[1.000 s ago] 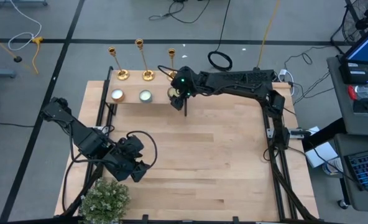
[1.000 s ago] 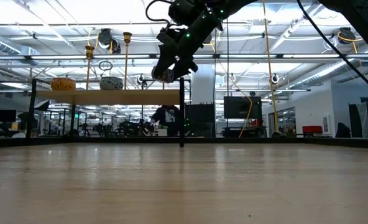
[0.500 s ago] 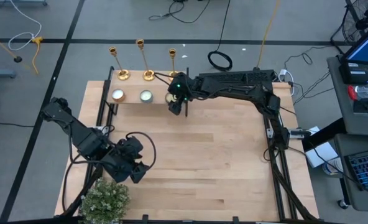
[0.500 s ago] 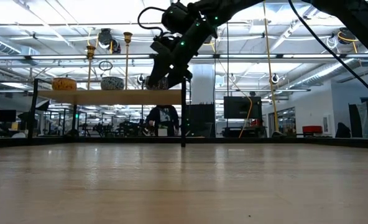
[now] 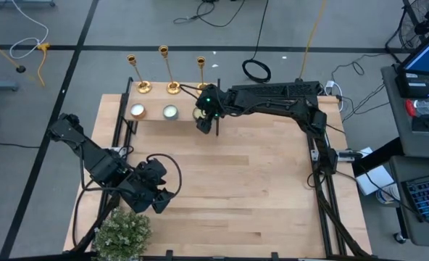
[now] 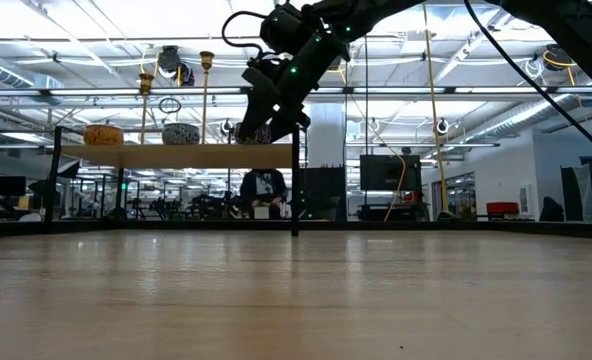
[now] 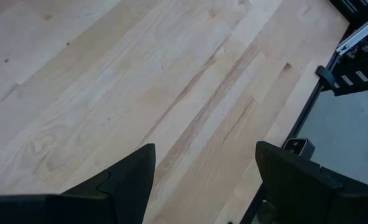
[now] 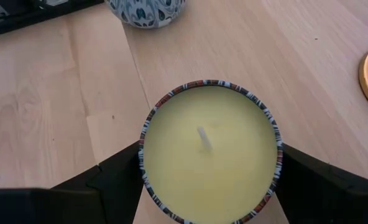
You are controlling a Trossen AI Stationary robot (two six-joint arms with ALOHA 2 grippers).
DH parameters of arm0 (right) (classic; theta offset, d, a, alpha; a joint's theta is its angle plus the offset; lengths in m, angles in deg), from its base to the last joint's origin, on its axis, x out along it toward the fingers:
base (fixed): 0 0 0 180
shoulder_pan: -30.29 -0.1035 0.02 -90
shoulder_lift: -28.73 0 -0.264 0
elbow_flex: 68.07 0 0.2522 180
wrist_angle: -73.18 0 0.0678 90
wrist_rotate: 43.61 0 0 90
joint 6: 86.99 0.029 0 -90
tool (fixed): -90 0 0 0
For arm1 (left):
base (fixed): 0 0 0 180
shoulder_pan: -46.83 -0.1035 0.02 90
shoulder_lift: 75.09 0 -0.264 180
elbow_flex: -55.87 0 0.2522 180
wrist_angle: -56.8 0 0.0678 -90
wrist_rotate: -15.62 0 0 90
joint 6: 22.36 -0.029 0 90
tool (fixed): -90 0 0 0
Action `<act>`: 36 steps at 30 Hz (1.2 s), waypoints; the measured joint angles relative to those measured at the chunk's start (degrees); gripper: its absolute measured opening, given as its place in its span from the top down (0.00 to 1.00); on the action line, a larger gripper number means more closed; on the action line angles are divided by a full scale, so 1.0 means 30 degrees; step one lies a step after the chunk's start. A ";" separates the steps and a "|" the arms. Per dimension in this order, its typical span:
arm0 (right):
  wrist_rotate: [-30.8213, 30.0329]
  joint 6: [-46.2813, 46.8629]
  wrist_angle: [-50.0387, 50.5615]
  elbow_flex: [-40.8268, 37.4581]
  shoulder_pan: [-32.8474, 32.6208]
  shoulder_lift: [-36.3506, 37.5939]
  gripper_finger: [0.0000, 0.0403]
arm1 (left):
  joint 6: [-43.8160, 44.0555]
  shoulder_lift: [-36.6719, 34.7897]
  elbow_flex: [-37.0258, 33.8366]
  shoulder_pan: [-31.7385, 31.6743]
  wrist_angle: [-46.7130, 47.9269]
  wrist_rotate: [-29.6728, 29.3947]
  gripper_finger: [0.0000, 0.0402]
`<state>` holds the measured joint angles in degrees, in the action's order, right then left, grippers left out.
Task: Pick & Place candle stick holders
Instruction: Put the white scented candle on the shelf
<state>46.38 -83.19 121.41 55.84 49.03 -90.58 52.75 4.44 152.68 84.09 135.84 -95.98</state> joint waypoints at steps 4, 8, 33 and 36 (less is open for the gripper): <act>-0.0044 -0.0005 0.0084 -0.0007 0.0000 0.0000 0.27 | 0.0028 0.0000 0.0000 0.0002 0.0000 -0.0003 0.29; -0.0116 -0.0187 0.0405 -0.0022 0.0018 0.0210 0.25 | 0.0066 0.0000 0.0000 -0.0001 0.0000 -0.0002 0.29; -0.0050 -0.0056 0.0060 -0.0044 0.0372 0.0503 0.12 | 0.0071 0.0000 0.0000 0.0006 -0.0678 -0.0189 0.29; -0.0058 0.0003 -0.0115 -0.0064 0.0377 0.0649 0.12 | 0.0133 0.0000 0.0000 0.0006 -0.0692 -0.0297 0.29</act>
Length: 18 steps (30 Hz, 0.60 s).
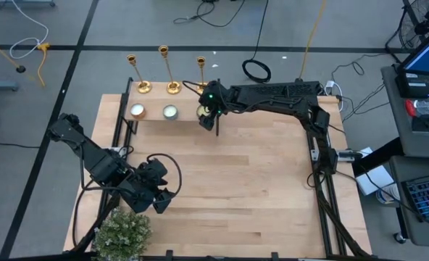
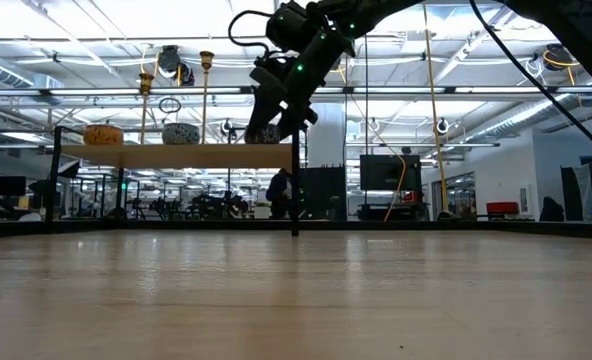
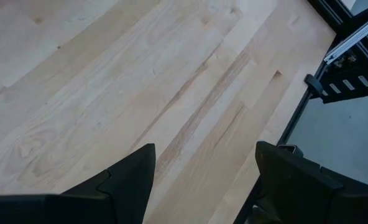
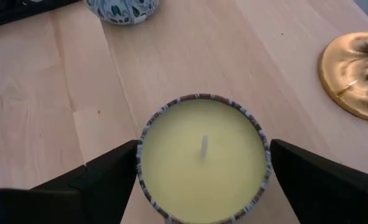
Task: Pick & Place candle stick holders
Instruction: Put the white scented candle on the shelf
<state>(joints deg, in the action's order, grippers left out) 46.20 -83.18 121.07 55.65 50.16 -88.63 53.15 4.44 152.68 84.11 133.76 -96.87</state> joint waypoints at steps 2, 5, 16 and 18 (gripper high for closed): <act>-0.0006 0.0000 -0.0283 -0.0016 0.0001 0.0141 0.11 | 0.0050 0.0000 0.0000 -0.0005 0.0000 -0.0030 0.29; 0.0000 0.0000 -0.0860 0.0006 0.0001 0.0309 0.11 | 0.0055 0.0000 0.0000 -0.0003 -0.0003 -0.0030 0.29; 0.0000 0.0217 -0.2802 0.0040 -0.0006 0.1944 0.11 | -0.0133 0.0000 0.0000 -0.0015 -0.0015 -0.0247 0.29; 0.0017 0.0450 -0.2860 -0.0009 -0.0005 0.2627 0.11 | -0.0134 0.0000 0.0000 -0.0015 -0.0004 -0.0413 0.29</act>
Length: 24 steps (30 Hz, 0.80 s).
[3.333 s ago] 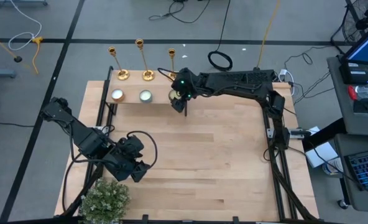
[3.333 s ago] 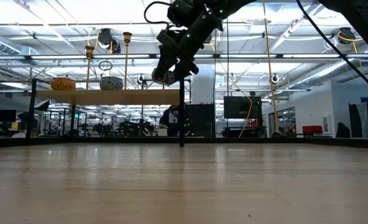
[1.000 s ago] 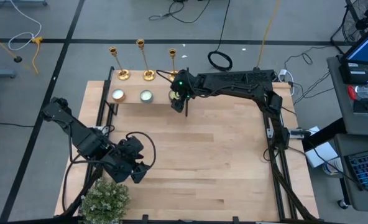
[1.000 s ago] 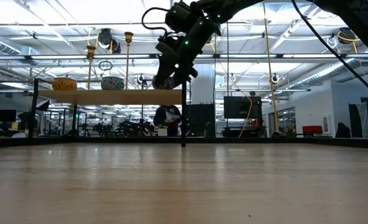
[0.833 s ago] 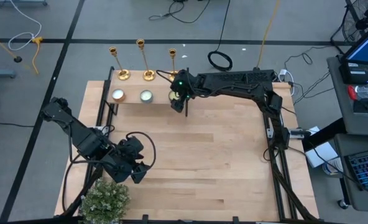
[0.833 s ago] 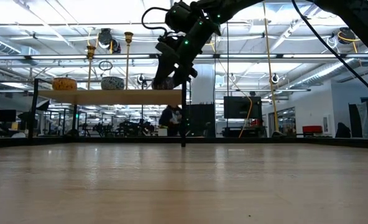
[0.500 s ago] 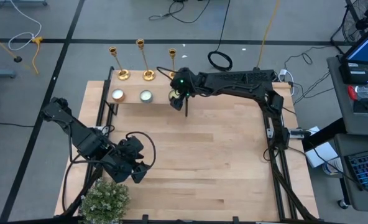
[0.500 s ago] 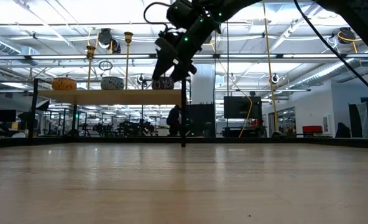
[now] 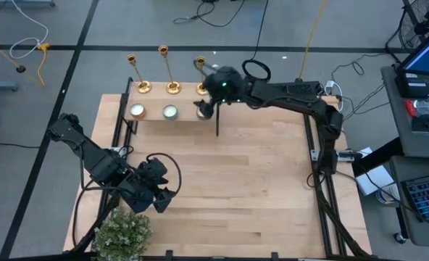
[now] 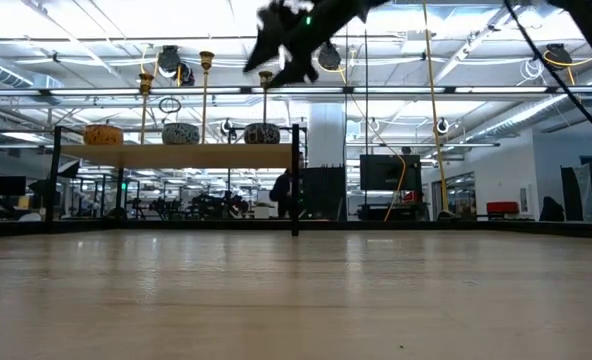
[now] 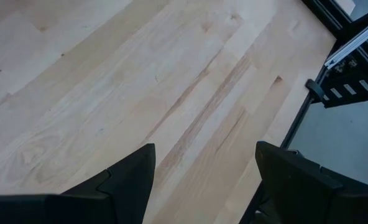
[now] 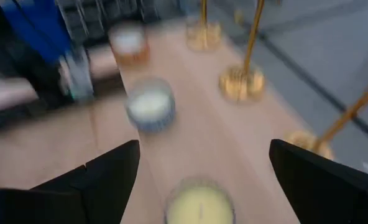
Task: Pick & Place candle stick holders
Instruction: Put the white scented candle on the shelf
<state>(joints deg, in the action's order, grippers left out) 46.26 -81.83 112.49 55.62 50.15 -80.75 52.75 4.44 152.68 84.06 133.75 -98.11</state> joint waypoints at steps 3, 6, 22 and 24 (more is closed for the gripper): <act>0.0048 0.0407 0.0154 0.0039 -0.0001 0.1301 0.11 | -0.0004 0.0000 0.0000 -0.0007 -0.0123 -0.0475 0.29; -0.0062 0.1832 0.0961 0.0045 -0.0217 0.2985 0.14 | -0.0160 -0.0007 0.0007 -0.0284 -0.0178 -0.0725 0.29; -0.4303 0.6701 1.0380 0.0052 -0.5664 0.9496 0.66 | -0.7002 -0.0029 0.0622 -1.0356 -0.4167 0.4051 0.37; -0.4432 0.6777 1.1606 0.0052 -0.6446 0.9583 0.72 | -0.7330 -0.0023 0.0767 -1.2364 -0.3761 0.4994 0.42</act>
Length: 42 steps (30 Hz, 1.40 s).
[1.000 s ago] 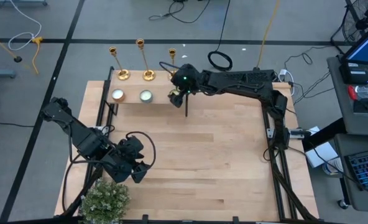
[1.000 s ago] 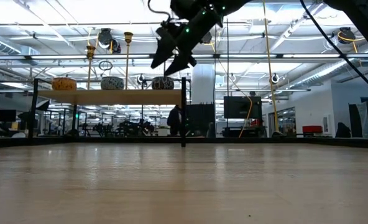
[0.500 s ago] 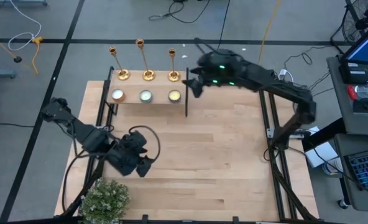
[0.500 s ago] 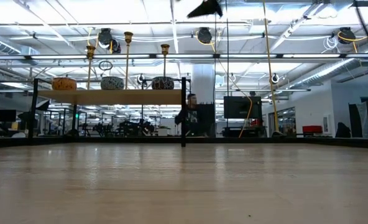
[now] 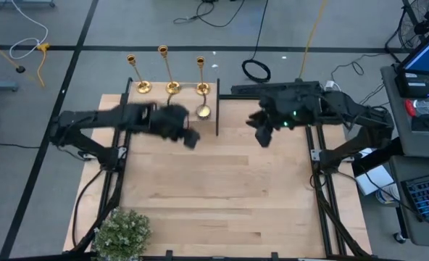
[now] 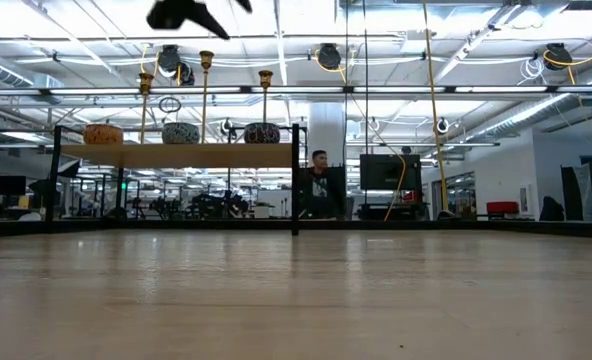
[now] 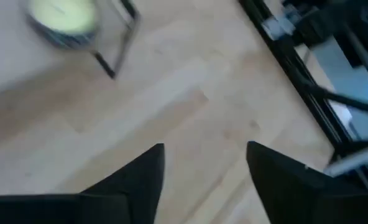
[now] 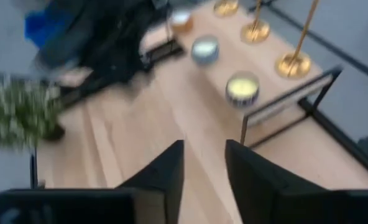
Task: Pick & Place candle stick holders
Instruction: Put the white scented candle on the shelf
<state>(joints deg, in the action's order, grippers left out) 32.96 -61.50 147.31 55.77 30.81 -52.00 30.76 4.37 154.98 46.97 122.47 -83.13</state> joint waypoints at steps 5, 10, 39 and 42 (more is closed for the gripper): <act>0.0050 -0.0013 0.1750 -0.0022 -0.1242 0.0095 0.83 | -0.1716 0.1162 0.1335 -0.3770 0.0839 0.2476 0.59; 0.0049 -0.0033 0.3214 -0.0022 -0.1867 0.0080 0.88 | -0.3869 0.4346 0.4902 -0.4835 0.3549 0.2808 0.71; -0.1119 0.0634 0.5162 -0.0022 -0.2552 0.0080 0.94 | -0.2659 1.1949 1.4472 -0.6748 1.2689 0.0142 0.74; -0.1107 0.0629 0.5169 -0.0022 -0.2574 0.0080 0.94 | -0.2580 1.1935 1.4176 -0.6768 1.2686 -0.0298 0.74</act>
<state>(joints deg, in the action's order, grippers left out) 29.64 -59.61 162.81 55.71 23.09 -51.76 23.02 40.18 197.50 26.67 160.52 -84.03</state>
